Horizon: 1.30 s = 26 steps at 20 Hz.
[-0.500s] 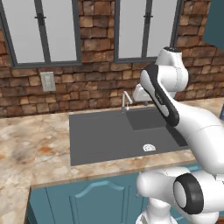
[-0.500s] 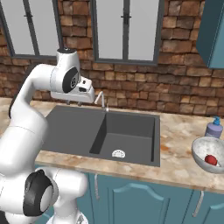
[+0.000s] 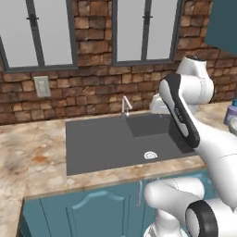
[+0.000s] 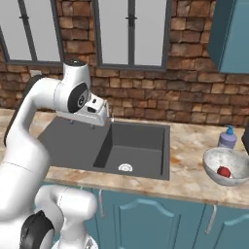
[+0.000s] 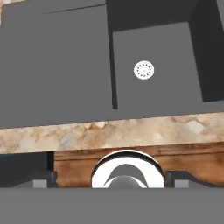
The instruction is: Move the cup from next to the sink to the open cabinet. Then, move the bowl with the bell pepper to the fridge to clear the area for faucet cleaning.
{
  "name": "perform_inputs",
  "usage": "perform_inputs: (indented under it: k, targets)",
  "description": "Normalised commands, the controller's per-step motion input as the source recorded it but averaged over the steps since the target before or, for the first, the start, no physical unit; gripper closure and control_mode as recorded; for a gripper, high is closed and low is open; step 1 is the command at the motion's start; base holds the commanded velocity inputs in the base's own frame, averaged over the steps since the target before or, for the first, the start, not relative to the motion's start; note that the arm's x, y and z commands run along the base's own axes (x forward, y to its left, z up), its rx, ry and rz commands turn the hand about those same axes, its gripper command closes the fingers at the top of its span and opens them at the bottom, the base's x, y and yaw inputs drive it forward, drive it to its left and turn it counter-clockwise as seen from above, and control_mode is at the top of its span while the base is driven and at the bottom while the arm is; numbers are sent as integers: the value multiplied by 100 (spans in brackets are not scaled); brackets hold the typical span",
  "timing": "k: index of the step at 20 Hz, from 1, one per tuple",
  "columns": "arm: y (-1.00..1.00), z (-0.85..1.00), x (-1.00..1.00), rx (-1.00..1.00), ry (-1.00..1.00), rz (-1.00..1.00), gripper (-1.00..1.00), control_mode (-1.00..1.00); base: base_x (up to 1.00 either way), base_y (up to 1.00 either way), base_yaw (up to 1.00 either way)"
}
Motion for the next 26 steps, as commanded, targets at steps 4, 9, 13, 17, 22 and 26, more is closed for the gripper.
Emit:
perform_inputs:
  k: [4, 9, 13, 17, 22, 26]
  targets:
    - [0, 0, 0, 0, 0, 0, -100, 100, -34, -100, -30]
    - [0, 0, 0, 0, 0, 0, -100, 100, -5, -100, -32]
    - [0, 0, 0, 0, 0, 0, -100, 100, 1, -100, -27]
    - [0, 0, 0, 0, 0, 0, -100, 100, 1, -61, -2]
    - [-10, -73, 36, 0, 1, 0, -100, -100, 0, 0, 0]
    - [0, -87, 93, 10, 11, -9, -100, -100, 0, 0, 0]
